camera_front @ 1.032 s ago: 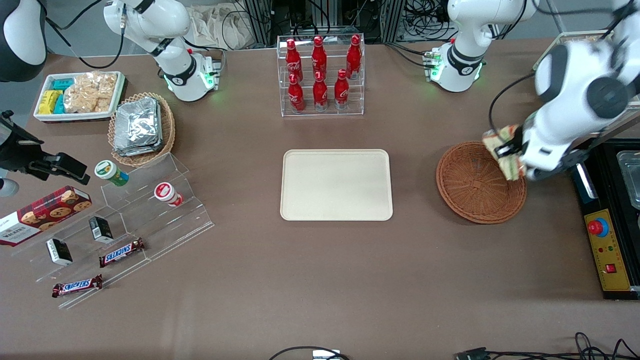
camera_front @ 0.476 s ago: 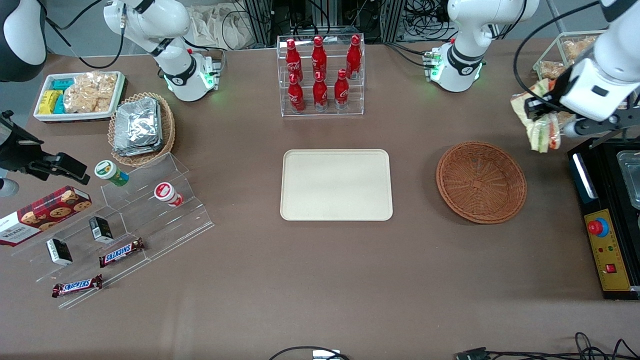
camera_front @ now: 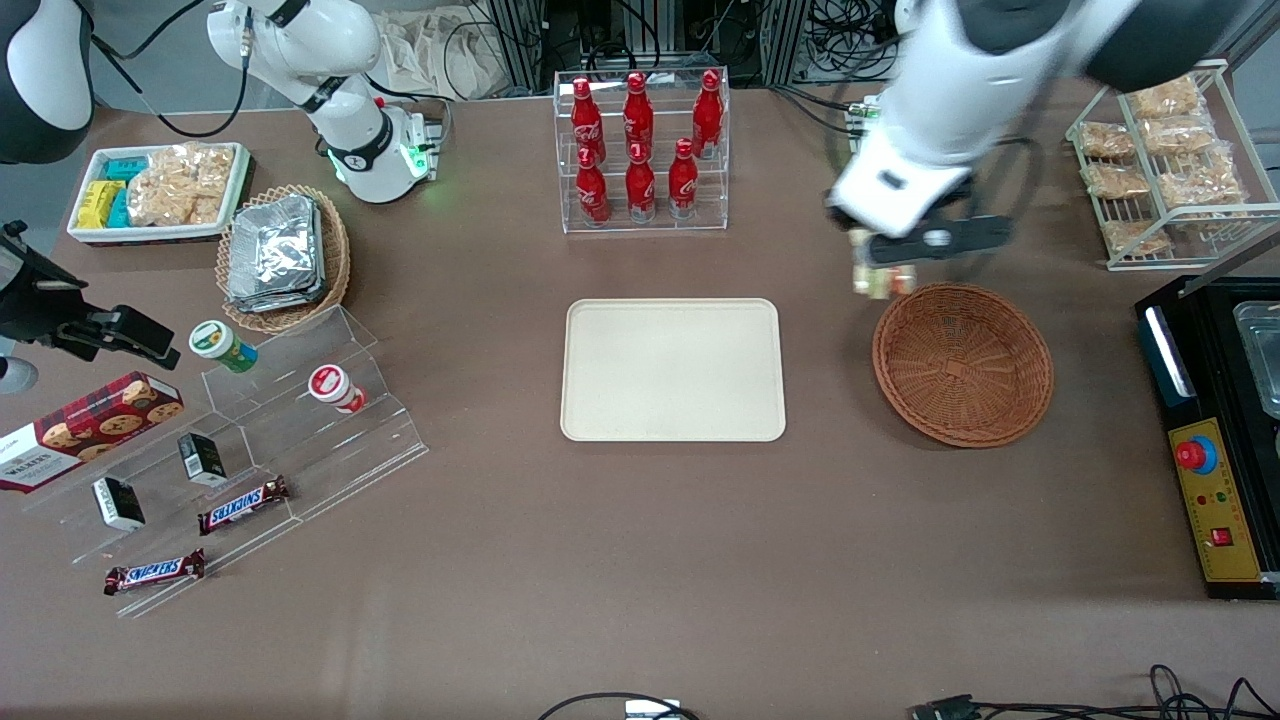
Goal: Place sandwich from basket to tray
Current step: 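Carry the held sandwich over to the white tray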
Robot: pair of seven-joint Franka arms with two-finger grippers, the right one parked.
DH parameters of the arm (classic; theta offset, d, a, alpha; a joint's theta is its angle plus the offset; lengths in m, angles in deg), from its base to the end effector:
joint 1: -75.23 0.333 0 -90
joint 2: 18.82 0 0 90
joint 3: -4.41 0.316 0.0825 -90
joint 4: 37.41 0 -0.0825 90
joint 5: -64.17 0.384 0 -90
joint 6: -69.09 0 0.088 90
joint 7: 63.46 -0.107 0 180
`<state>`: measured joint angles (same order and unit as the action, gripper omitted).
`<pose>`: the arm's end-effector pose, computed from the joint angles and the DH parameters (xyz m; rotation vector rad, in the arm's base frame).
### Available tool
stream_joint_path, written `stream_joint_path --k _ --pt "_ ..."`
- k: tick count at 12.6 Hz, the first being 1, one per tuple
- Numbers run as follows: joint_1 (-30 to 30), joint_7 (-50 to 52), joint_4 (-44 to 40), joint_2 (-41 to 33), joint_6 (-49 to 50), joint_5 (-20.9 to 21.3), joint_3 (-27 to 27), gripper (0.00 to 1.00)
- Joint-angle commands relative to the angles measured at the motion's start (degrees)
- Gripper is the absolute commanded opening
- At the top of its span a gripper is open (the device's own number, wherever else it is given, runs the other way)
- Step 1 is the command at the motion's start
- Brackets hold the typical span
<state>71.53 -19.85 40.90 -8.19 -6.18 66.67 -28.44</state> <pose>0.4835 -0.3115 0.6082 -3.0300 -0.1930 0.3004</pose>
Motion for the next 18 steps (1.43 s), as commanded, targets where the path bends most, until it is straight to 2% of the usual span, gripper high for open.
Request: stream_joint_path --k 1,4,5,8,11,18 --pt "0.4 8.8 -12.9 12.5 3.4 3.7 -8.5 0.0" --pt "-0.2 7.8 -11.4 13.4 2.5 5.2 -9.4 0.0" --pt "0.1 7.5 -8.2 13.2 0.4 5.3 -9.4 0.0" --pt "0.6 6.3 5.3 11.0 -10.1 7.3 -8.9 0.0" --pt "3.9 5.9 18.1 10.4 -21.5 7.9 -8.8 0.0" --pt "5.2 3.8 35.8 15.1 -51.5 9.0 -5.8 0.0"
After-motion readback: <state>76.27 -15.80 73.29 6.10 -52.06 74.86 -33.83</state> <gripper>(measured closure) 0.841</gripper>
